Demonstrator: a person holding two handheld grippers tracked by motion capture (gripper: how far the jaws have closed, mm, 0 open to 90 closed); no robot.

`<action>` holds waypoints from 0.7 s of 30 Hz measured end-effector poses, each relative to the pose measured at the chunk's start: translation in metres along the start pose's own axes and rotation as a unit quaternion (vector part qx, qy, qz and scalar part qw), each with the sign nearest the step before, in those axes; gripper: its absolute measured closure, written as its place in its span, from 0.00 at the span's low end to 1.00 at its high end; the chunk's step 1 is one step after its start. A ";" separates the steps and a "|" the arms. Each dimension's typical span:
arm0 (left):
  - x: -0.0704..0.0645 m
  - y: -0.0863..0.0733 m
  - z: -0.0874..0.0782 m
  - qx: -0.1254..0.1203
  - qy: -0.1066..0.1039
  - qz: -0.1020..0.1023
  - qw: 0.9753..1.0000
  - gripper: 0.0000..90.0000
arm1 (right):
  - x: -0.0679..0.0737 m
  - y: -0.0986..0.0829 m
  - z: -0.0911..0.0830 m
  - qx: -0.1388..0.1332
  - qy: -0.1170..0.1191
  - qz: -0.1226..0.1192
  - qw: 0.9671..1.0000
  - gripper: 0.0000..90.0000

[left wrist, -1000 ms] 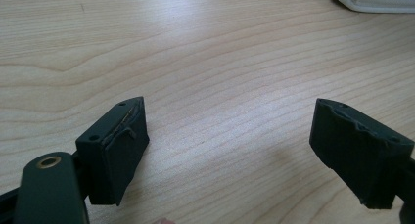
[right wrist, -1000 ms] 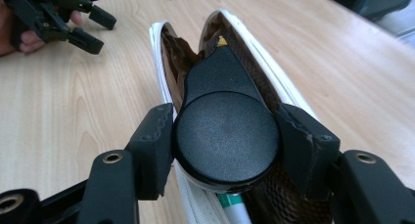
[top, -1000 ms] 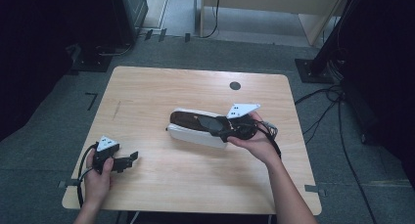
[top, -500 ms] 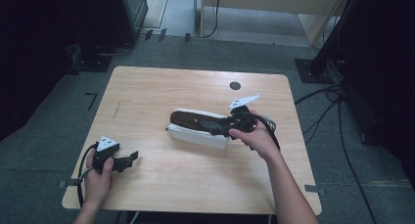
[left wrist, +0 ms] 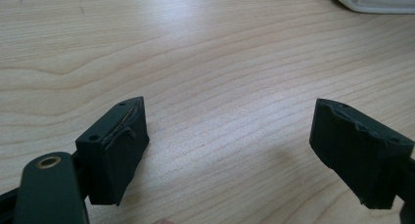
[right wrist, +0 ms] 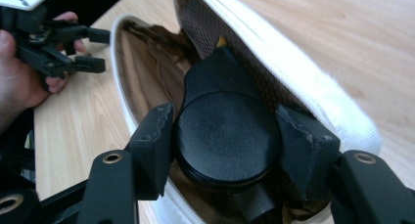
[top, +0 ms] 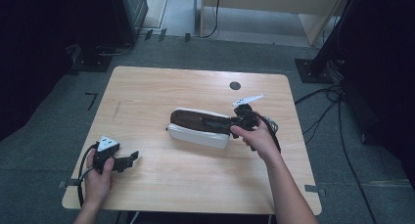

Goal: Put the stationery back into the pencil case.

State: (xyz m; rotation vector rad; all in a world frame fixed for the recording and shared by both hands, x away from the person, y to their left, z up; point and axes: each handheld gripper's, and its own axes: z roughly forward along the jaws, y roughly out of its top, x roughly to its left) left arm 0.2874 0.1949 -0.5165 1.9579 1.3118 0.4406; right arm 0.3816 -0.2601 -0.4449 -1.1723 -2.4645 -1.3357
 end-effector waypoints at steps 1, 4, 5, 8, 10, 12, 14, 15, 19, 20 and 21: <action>0.000 0.000 0.000 0.000 0.000 0.000 1.000 0.16 | 0.000 -0.001 0.002 0.006 -0.001 0.004 1.000 0.47; 0.000 0.000 0.000 -0.001 0.002 0.000 1.000 0.16 | -0.001 -0.004 0.009 0.013 0.005 0.006 1.000 0.47; -0.001 0.000 0.000 -0.001 0.002 0.000 1.000 0.16 | -0.001 -0.004 0.010 0.013 0.005 0.005 1.000 0.47; -0.001 0.000 0.000 -0.001 0.002 0.001 1.000 0.16 | 0.002 -0.003 0.012 0.018 -0.005 -0.018 1.000 0.47; -0.001 0.000 0.000 -0.001 0.001 0.001 1.000 0.16 | 0.005 -0.003 0.014 0.029 -0.022 -0.047 0.998 0.47; -0.001 0.000 0.000 -0.001 0.001 0.001 1.000 0.16 | 0.006 -0.003 0.016 0.036 -0.031 -0.062 0.997 0.47; -0.001 0.000 0.000 -0.001 0.001 0.002 1.000 0.16 | 0.007 -0.004 0.019 0.037 -0.038 -0.077 0.996 0.47; -0.001 0.000 0.000 -0.001 0.001 0.002 1.000 0.16 | 0.007 -0.004 0.020 0.038 -0.040 -0.085 0.995 0.47; -0.001 0.000 0.001 -0.002 0.001 0.002 1.000 0.16 | 0.010 -0.004 0.022 0.042 -0.053 -0.120 0.990 0.46; -0.001 0.000 0.000 0.000 0.001 0.003 1.000 0.16 | 0.010 -0.004 0.023 0.043 -0.058 -0.133 0.988 0.46; -0.001 0.000 0.000 0.000 0.001 0.003 1.000 0.16 | 0.011 -0.004 0.023 0.043 -0.063 -0.152 0.985 0.46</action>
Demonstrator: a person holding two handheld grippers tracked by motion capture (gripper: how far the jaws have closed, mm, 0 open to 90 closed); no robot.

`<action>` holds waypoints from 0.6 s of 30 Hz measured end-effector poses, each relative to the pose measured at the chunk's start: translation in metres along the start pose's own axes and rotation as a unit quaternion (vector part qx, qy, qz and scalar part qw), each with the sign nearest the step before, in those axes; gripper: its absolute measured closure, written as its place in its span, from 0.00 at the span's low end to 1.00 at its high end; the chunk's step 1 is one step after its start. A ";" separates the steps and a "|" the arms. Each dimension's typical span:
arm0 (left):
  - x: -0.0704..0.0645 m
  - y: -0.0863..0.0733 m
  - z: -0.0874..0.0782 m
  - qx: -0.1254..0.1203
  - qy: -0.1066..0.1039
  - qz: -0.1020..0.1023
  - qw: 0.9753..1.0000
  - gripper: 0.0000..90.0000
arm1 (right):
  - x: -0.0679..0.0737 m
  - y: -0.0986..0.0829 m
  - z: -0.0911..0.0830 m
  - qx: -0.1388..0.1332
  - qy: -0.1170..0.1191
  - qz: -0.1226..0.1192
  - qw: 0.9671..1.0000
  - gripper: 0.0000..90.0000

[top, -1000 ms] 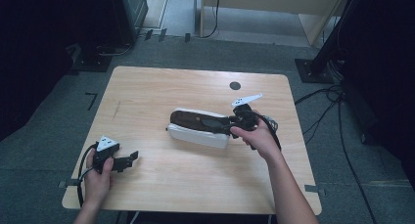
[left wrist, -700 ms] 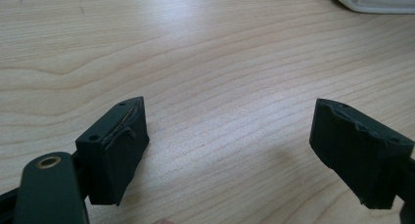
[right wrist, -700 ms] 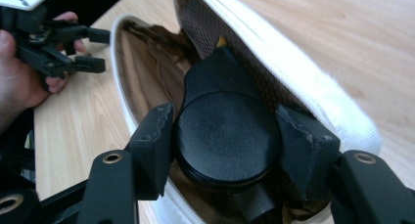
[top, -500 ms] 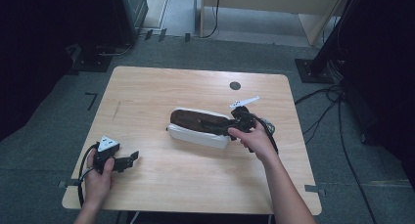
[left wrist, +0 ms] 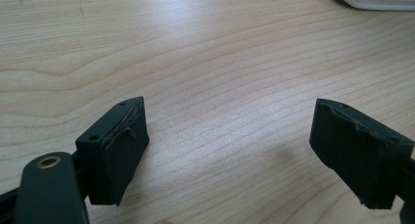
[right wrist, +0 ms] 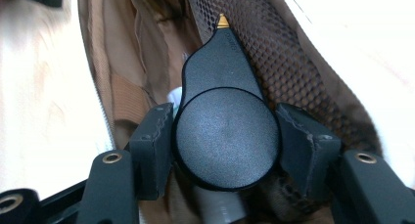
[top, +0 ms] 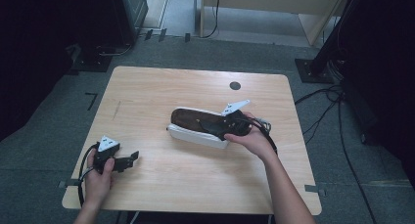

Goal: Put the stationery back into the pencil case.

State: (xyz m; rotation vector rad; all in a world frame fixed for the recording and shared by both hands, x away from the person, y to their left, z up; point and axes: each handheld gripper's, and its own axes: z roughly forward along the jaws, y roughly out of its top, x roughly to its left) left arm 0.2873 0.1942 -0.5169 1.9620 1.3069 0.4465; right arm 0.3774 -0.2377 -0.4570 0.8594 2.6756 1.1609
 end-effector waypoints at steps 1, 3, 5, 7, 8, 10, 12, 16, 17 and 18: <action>0.000 0.000 0.000 0.000 0.000 0.000 1.000 0.16 | 0.000 0.000 0.000 0.001 -0.002 -0.008 1.000 0.46; 0.000 0.000 0.000 -0.001 0.000 0.000 1.000 0.16 | 0.001 0.002 0.000 0.004 -0.002 -0.025 1.000 0.46; 0.000 0.000 0.000 -0.001 -0.001 -0.001 1.000 0.16 | 0.002 0.004 0.000 0.006 -0.008 -0.039 0.999 0.46; 0.000 0.000 0.000 -0.001 -0.001 -0.001 1.000 0.16 | 0.003 0.005 0.000 0.007 -0.009 -0.050 0.999 0.46; 0.000 0.000 0.000 -0.002 -0.001 -0.002 1.000 0.16 | 0.003 0.005 0.000 0.007 -0.009 -0.051 0.999 0.46; 0.001 0.000 0.000 -0.001 -0.003 -0.002 1.000 0.16 | 0.004 0.006 0.000 0.007 -0.011 -0.053 0.999 0.46; 0.001 0.000 0.000 -0.001 -0.003 -0.002 1.000 0.16 | 0.004 0.006 0.000 0.007 -0.011 -0.048 0.999 0.46; 0.001 0.000 0.000 -0.002 -0.004 -0.003 1.000 0.16 | 0.003 0.006 0.000 0.009 -0.010 -0.039 0.999 0.46; 0.001 0.000 0.000 -0.001 -0.004 -0.002 1.000 0.16 | 0.003 0.006 0.000 0.009 -0.008 -0.036 0.999 0.46; 0.001 0.000 0.000 -0.001 -0.004 -0.003 1.000 0.16 | 0.003 0.007 0.000 0.009 -0.007 -0.034 0.999 0.46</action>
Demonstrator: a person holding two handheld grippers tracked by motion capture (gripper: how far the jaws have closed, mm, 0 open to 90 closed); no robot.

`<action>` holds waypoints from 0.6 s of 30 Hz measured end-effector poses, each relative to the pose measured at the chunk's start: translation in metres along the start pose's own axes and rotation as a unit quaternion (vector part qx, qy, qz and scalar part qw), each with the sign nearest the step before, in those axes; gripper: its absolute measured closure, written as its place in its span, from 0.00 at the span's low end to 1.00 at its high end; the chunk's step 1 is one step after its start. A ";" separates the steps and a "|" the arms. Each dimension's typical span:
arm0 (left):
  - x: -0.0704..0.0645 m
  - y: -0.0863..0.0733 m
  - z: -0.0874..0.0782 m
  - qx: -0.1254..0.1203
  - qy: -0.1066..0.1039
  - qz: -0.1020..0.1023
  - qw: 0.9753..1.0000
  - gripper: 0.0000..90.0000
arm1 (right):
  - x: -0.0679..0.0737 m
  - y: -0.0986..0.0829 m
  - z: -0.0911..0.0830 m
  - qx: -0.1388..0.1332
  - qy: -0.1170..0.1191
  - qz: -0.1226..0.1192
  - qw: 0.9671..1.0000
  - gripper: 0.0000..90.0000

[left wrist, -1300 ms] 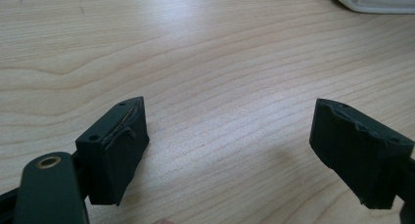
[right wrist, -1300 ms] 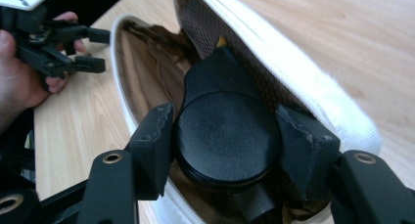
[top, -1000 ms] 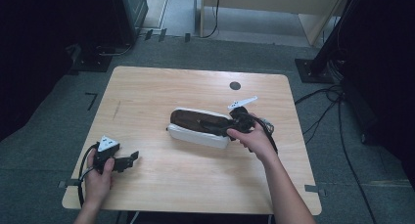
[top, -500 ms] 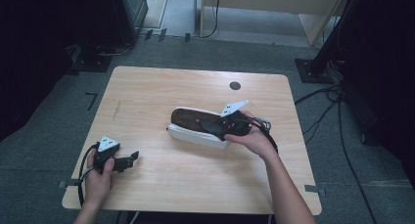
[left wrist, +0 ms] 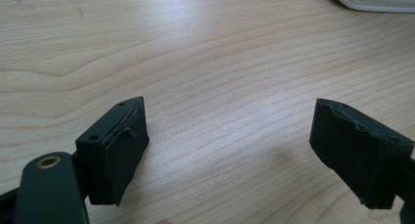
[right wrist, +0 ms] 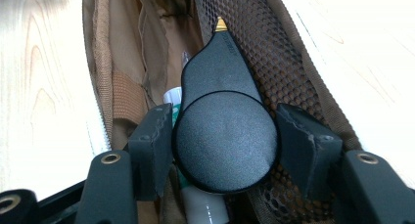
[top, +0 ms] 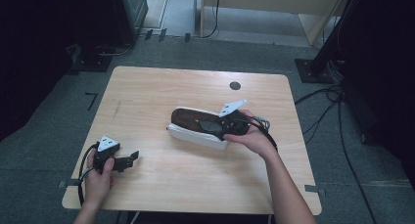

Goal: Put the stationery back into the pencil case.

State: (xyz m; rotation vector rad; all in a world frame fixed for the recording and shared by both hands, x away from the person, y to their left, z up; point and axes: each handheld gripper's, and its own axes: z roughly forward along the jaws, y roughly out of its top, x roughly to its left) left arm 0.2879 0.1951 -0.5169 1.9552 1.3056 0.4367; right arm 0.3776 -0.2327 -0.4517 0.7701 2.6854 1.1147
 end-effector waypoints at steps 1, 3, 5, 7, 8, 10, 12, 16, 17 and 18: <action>0.000 0.000 0.000 0.000 -0.001 0.000 1.000 0.16 | 0.000 0.000 0.000 -0.001 0.001 0.002 1.000 0.46; 0.001 0.000 0.000 0.000 -0.002 -0.001 1.000 0.16 | -0.001 -0.001 0.000 -0.002 0.003 0.007 1.000 0.45; 0.001 0.000 0.000 0.000 -0.002 -0.001 1.000 0.16 | -0.001 -0.001 -0.001 -0.002 0.000 0.014 1.000 0.44; 0.001 0.000 0.000 0.000 -0.003 -0.001 1.000 0.16 | -0.001 -0.001 -0.001 -0.001 -0.004 0.019 1.000 0.41; 0.001 0.000 0.000 -0.001 -0.004 -0.001 1.000 0.16 | -0.001 -0.002 -0.001 -0.002 -0.006 0.021 1.000 0.41; 0.001 0.000 0.000 -0.002 -0.005 -0.003 1.000 0.16 | 0.000 -0.001 -0.001 -0.002 -0.006 0.022 1.000 0.40; 0.001 0.000 0.000 -0.002 -0.005 -0.002 1.000 0.16 | 0.000 -0.001 -0.002 0.000 -0.007 0.022 1.000 0.39; 0.001 0.000 0.000 -0.001 -0.005 -0.001 1.000 0.16 | -0.001 -0.001 -0.002 -0.001 -0.004 0.029 1.000 0.38; 0.001 0.000 0.000 -0.001 -0.005 -0.002 1.000 0.16 | -0.001 -0.001 -0.002 -0.002 -0.005 0.029 1.000 0.39; 0.001 0.000 0.000 0.000 -0.005 -0.001 1.000 0.16 | -0.002 -0.001 -0.002 -0.002 -0.004 0.029 1.000 0.40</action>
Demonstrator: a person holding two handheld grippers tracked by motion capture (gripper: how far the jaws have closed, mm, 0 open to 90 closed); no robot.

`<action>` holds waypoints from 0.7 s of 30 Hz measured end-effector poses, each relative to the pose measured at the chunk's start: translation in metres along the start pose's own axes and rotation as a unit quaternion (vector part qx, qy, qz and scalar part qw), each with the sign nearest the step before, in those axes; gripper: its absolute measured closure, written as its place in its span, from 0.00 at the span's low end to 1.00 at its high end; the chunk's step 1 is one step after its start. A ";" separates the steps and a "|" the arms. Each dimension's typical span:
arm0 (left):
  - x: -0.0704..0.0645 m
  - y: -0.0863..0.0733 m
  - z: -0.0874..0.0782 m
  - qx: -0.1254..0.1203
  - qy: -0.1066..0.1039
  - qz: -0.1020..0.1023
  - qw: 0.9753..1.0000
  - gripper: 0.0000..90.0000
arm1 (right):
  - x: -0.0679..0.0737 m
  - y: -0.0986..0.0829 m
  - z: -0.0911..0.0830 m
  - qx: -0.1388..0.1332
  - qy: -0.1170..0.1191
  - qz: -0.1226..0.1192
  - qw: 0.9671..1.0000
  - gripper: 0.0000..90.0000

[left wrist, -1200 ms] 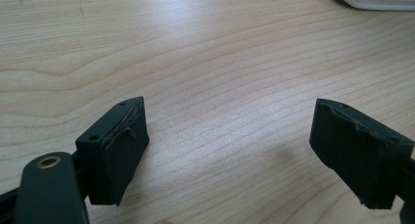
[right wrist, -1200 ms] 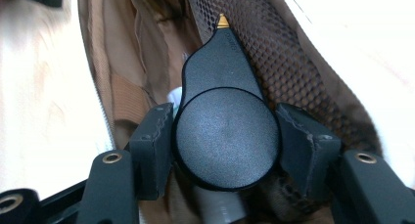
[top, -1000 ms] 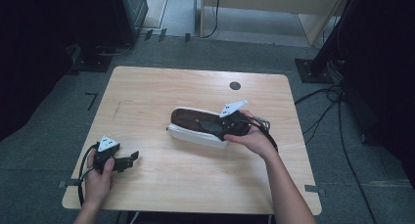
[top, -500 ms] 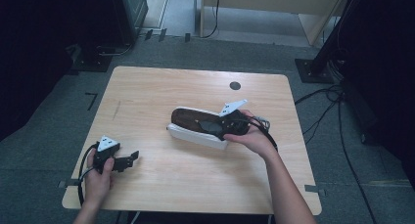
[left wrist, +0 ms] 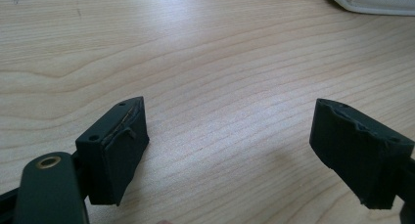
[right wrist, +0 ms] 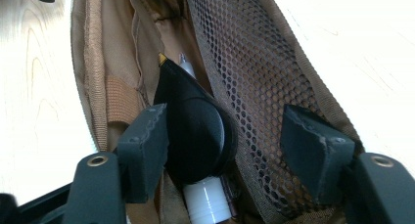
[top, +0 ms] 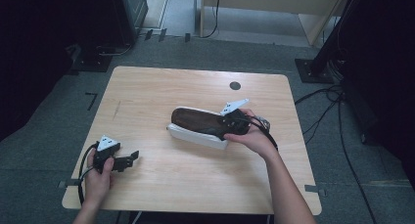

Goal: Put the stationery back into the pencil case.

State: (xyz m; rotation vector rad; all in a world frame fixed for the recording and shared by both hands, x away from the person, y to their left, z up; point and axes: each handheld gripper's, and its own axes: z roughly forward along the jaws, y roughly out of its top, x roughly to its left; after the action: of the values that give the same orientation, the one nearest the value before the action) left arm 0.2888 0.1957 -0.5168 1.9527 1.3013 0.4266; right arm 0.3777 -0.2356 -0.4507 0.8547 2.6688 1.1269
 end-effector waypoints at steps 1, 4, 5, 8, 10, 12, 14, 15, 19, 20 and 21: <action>0.000 0.000 0.000 0.000 0.000 0.000 1.000 0.16 | 0.000 0.000 0.000 -0.001 0.001 -0.001 1.000 0.42; 0.000 0.000 0.000 0.000 0.000 0.000 1.000 0.16 | 0.000 0.000 -0.002 -0.007 0.007 -0.004 1.000 0.45; 0.000 0.000 0.000 -0.001 0.000 -0.001 1.000 0.16 | 0.000 0.001 -0.003 -0.009 0.009 -0.004 1.000 0.46; 0.000 0.000 0.000 0.000 0.000 0.000 1.000 0.16 | 0.000 0.002 -0.008 -0.012 0.013 -0.007 1.000 0.51; 0.000 0.000 0.000 0.000 0.001 0.000 1.000 0.16 | 0.000 0.002 -0.011 -0.019 0.015 -0.009 1.000 0.55; -0.001 0.000 0.000 0.000 0.002 0.000 1.000 0.16 | 0.001 0.003 -0.015 -0.025 0.014 -0.012 1.000 0.60; -0.001 0.000 0.000 0.000 0.003 0.000 1.000 0.16 | 0.001 0.003 -0.019 -0.030 0.010 -0.010 0.999 0.66; -0.001 0.000 0.000 0.000 0.003 0.000 1.000 0.16 | 0.001 0.003 -0.022 -0.035 0.009 -0.012 0.999 0.68; -0.002 0.000 0.001 0.001 0.005 0.002 1.000 0.16 | 0.002 0.004 -0.034 -0.056 -0.002 -0.014 0.998 0.74; -0.002 0.000 0.001 0.001 0.006 0.003 1.000 0.16 | 0.002 0.004 -0.037 -0.058 -0.009 -0.014 0.998 0.76; -0.002 0.000 0.001 0.001 0.006 0.003 1.000 0.16 | 0.003 0.004 -0.040 -0.062 -0.013 -0.014 0.998 0.77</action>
State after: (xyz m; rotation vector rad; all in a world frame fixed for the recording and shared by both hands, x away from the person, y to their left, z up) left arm 0.2885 0.1939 -0.5169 1.9598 1.3035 0.4406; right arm 0.3645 -0.2567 -0.4192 0.8018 2.5501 1.2503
